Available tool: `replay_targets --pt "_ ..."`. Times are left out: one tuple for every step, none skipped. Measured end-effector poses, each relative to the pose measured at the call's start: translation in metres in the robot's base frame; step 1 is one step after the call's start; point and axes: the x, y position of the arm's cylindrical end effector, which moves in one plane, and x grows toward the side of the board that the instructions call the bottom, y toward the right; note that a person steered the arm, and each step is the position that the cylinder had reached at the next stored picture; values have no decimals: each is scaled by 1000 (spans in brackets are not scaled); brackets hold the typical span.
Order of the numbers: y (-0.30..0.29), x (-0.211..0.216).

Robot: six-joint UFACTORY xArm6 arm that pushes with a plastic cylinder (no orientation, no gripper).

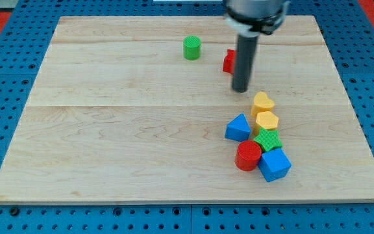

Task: Push the yellow heart to the right of the blue triangle

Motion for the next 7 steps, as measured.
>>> replay_targets --pt "35 3" --pt "24 16" --pt "18 33" --pt "0 46" --pt "-9 46" --pt "-9 54" --pt "-9 72"
